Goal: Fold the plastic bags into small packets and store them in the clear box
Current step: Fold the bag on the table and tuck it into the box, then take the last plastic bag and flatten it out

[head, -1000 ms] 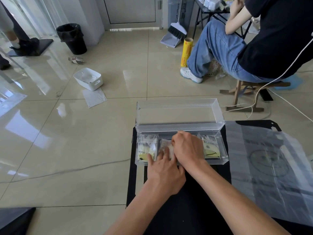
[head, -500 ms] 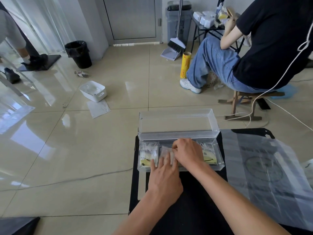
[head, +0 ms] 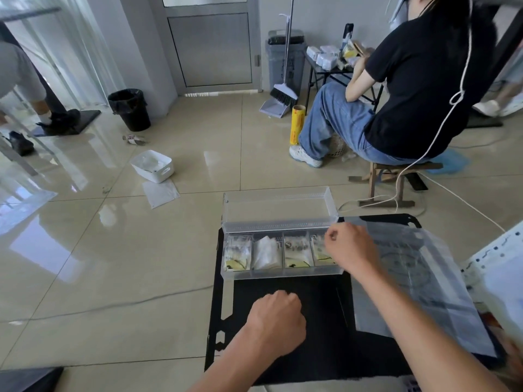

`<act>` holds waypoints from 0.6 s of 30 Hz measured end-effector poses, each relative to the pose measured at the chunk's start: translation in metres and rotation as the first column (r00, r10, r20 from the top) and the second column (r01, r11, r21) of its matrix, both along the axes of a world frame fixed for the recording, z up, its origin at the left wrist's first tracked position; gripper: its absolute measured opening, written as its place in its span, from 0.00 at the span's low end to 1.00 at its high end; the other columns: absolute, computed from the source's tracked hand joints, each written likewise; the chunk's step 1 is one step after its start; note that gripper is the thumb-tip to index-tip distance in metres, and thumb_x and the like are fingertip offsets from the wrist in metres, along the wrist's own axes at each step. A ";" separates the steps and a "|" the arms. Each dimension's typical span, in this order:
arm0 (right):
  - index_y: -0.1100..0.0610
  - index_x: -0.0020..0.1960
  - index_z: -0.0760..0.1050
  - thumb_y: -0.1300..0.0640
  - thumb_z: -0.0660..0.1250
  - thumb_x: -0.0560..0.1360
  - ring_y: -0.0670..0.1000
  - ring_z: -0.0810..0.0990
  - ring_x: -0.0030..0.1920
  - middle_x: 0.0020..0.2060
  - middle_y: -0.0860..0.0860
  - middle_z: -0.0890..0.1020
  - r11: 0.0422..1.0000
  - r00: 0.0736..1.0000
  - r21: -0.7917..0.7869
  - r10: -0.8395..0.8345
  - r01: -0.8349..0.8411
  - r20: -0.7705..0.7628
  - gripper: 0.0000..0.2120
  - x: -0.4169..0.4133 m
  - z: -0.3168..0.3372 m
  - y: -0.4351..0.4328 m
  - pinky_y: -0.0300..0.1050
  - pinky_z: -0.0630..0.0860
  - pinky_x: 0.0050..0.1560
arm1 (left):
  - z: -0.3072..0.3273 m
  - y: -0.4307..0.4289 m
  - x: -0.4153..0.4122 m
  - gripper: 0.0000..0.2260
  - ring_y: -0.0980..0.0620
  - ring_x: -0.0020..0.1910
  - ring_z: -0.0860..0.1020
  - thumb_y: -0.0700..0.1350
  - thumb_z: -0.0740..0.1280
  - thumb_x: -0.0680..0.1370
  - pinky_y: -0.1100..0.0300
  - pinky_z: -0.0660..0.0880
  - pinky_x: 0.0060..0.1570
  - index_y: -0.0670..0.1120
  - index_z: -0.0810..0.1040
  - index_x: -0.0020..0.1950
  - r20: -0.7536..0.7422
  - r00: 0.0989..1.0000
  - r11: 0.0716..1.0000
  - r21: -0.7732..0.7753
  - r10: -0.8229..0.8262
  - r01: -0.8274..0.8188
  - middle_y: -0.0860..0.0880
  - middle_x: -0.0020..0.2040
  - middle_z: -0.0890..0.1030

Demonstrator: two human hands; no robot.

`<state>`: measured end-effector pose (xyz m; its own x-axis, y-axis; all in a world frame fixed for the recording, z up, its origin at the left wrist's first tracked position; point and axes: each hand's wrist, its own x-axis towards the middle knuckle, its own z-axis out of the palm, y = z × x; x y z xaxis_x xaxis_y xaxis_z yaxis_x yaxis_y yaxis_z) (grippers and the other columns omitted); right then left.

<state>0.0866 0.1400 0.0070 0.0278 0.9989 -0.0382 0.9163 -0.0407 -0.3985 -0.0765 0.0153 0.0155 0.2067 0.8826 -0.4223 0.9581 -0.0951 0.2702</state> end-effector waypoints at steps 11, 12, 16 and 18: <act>0.56 0.79 0.65 0.42 0.63 0.83 0.58 0.70 0.74 0.76 0.58 0.69 0.939 0.941 -0.288 -0.091 0.191 0.326 0.30 0.102 -0.067 -0.077 0.54 0.74 0.68 | -0.002 -0.034 0.046 0.17 0.39 0.51 0.80 0.53 0.59 0.83 0.50 0.78 0.50 0.39 0.77 0.54 0.151 0.988 0.958 -0.280 -0.022 0.064 0.41 0.54 0.79; 0.54 0.72 0.74 0.47 0.63 0.84 0.55 0.78 0.65 0.66 0.54 0.79 0.973 0.926 -0.181 -0.067 0.143 0.372 0.20 0.101 -0.064 -0.086 0.49 0.78 0.60 | -0.003 -0.037 0.052 0.17 0.42 0.47 0.79 0.55 0.59 0.82 0.52 0.76 0.48 0.41 0.76 0.48 0.186 0.982 0.948 -0.316 0.029 0.032 0.44 0.49 0.79; 0.54 0.57 0.83 0.52 0.62 0.85 0.53 0.83 0.51 0.50 0.50 0.86 0.992 0.918 0.006 -0.116 0.123 0.378 0.12 0.094 -0.034 -0.120 0.45 0.72 0.45 | 0.001 -0.043 0.061 0.27 0.49 0.40 0.75 0.73 0.62 0.74 0.53 0.72 0.48 0.48 0.74 0.42 0.409 0.852 0.902 -0.404 0.326 -0.151 0.50 0.41 0.77; 0.55 0.54 0.85 0.54 0.68 0.81 0.53 0.85 0.46 0.46 0.50 0.87 0.970 0.966 0.231 -0.123 0.070 0.228 0.08 0.090 -0.021 -0.135 0.45 0.77 0.45 | 0.004 -0.039 0.057 0.39 0.52 0.49 0.79 0.81 0.65 0.64 0.51 0.76 0.58 0.49 0.81 0.54 0.573 0.630 0.831 -0.507 0.524 -0.229 0.50 0.50 0.82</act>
